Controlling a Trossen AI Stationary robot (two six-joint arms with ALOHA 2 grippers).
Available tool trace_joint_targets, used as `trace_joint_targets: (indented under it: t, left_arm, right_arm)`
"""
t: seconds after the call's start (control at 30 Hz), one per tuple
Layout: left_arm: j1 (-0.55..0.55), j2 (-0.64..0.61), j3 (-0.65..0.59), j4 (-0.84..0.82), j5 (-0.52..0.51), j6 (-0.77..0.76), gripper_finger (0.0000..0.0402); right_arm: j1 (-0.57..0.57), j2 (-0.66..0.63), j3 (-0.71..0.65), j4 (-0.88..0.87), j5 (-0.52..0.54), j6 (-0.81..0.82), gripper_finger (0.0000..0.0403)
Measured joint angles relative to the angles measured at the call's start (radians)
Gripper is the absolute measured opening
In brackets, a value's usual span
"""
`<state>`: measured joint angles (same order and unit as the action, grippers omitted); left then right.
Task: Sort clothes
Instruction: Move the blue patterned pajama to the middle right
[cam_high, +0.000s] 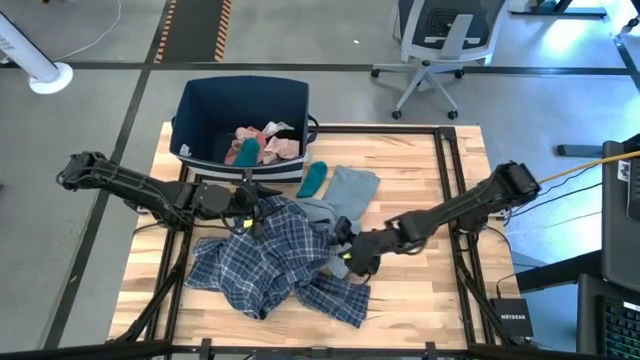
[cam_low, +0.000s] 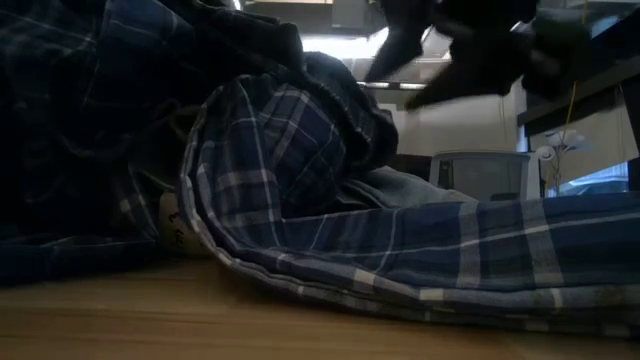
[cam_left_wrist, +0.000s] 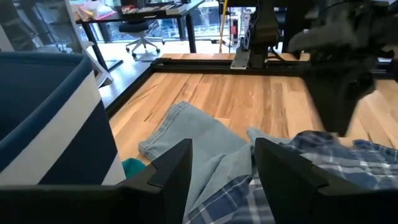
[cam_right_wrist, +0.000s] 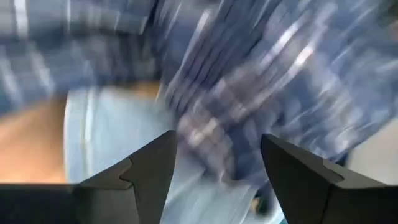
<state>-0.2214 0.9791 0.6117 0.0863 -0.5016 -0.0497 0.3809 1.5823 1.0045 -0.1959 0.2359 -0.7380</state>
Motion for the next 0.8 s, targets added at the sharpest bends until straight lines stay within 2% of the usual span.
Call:
trace_joint_targets:
  t: [0.13,0.27,0.53,0.63,0.8]
  left_arm:
    - [0.000,0.000,0.000,0.000,0.000,-0.004,0.0169]
    - [0.000,0.000,0.000,0.003,0.000,-0.018,0.0169]
    - [0.008,0.000,0.000,0.005,0.000,0.013,0.0169]
    - [0.008,0.000,0.000,0.005,0.000,0.004,0.0169]
    - [0.008,0.000,0.000,0.008,0.000,0.000,0.0169]
  right_arm:
    - [0.029,-0.027,-0.146,0.351,-0.003,-0.024,0.0253]
    - [0.015,-0.005,-0.228,0.544,0.002,-0.034,0.0253]
    - [-0.024,0.012,-0.230,0.626,-0.018,-0.055,0.0253]
    - [-0.021,0.025,-0.189,0.642,-0.028,-0.092,0.0253]
    - [-0.021,0.118,-0.098,0.625,-0.137,-0.127,0.0253]
